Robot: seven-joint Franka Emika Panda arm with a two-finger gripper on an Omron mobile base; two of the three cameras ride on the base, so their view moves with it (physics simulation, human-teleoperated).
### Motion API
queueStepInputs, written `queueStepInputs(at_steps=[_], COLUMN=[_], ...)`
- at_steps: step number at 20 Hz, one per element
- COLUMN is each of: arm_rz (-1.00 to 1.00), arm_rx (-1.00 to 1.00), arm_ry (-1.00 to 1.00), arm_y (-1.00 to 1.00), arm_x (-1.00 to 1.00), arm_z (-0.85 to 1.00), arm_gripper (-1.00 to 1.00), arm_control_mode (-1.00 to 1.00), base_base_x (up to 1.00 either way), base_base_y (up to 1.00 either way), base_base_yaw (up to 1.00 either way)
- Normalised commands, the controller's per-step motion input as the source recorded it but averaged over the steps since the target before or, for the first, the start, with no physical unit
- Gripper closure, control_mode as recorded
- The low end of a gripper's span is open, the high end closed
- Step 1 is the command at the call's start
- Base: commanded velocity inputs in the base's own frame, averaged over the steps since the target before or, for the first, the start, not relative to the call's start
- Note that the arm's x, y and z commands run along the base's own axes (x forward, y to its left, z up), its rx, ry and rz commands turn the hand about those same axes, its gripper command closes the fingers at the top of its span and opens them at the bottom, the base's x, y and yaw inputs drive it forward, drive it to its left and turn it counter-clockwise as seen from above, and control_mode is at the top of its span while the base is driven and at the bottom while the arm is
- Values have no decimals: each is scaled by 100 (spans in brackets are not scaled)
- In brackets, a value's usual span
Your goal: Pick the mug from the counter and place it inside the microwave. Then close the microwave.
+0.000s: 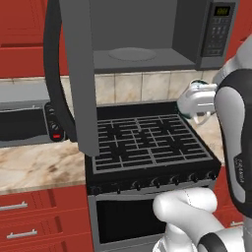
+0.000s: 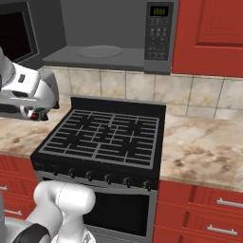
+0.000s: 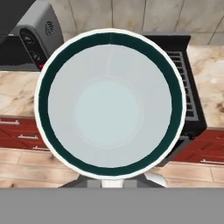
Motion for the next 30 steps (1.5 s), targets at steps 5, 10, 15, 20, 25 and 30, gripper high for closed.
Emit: queueStepInputs(at_steps=[5, 10, 15, 20, 25, 30], arm_rz=[0, 1, 1, 0, 1, 1], arm_rx=[-4, 0, 0, 0, 0, 0], arm_ry=[-17, -4, 0, 0, 0, 0], arm_y=[0, -6, -14, -18, -15, -3], arm_x=[32, 43, 20, 56, 78, 70], arm_z=[0, 29, 51, 17, 0, 0], arm_gripper=[100, 100, 100, 100, 100, 100], arm_control_mode=[-100, -100, -100, -100, -100, -100], base_base_x=[0, 0, 0, 0, 0, 0], base_base_y=[0, 0, 0, 0, 0, 0], base_base_yaw=[0, 0, 0, 0, 0, 0])
